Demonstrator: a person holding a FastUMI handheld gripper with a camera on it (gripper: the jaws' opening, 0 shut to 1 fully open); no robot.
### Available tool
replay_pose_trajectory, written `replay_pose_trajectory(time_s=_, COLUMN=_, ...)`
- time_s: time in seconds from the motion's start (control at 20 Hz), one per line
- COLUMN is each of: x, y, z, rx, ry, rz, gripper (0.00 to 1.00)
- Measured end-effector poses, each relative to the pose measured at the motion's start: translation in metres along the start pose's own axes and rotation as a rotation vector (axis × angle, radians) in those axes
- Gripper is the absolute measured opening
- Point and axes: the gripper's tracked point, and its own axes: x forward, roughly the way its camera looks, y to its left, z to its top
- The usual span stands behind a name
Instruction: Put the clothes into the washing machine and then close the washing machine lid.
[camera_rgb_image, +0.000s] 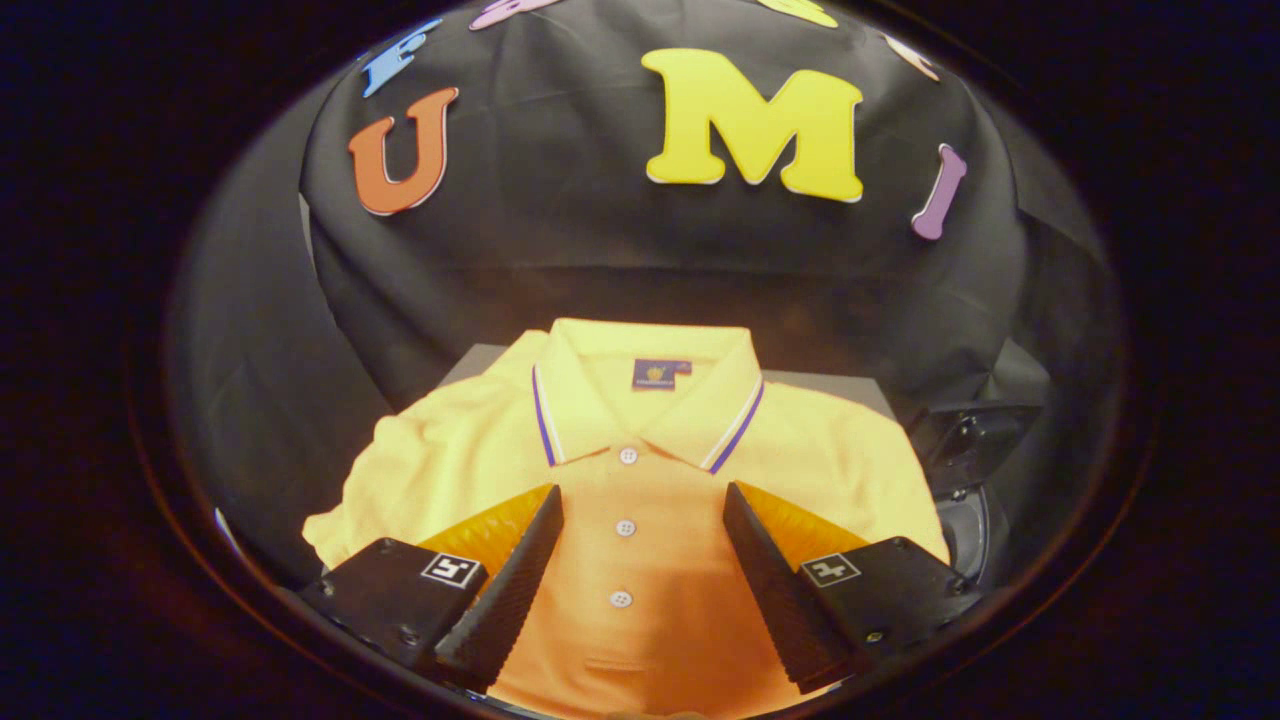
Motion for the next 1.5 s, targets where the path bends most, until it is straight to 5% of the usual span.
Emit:
replay_pose_trajectory(time_s=0.4, x=0.000, y=0.003, z=-0.002, rx=-0.006, ry=0.017, rz=-0.001, gripper=1.00)
replay_pose_trajectory(time_s=0.5, x=0.001, y=-0.001, z=-0.001, rx=-0.025, ry=0.020, rz=0.012, gripper=0.92)
replay_pose_trajectory(time_s=0.6, x=0.004, y=-0.014, z=0.001, rx=-0.031, ry=0.013, rz=-0.003, gripper=0.69)
replay_pose_trajectory(time_s=0.7, x=0.003, y=-0.017, z=0.000, rx=-0.057, ry=0.013, rz=0.033, gripper=0.22)
replay_pose_trajectory(time_s=0.75, x=0.001, y=-0.020, z=0.001, rx=-0.097, ry=0.010, rz=0.062, gripper=0.15)
replay_pose_trajectory(time_s=1.15, x=-0.019, y=-0.025, z=0.002, rx=-0.050, ry=-0.009, rz=0.153, gripper=0.04)
replay_pose_trajectory(time_s=1.5, x=-0.104, y=-0.043, z=0.029, rx=-0.031, ry=-0.203, rz=0.211, gripper=0.04)
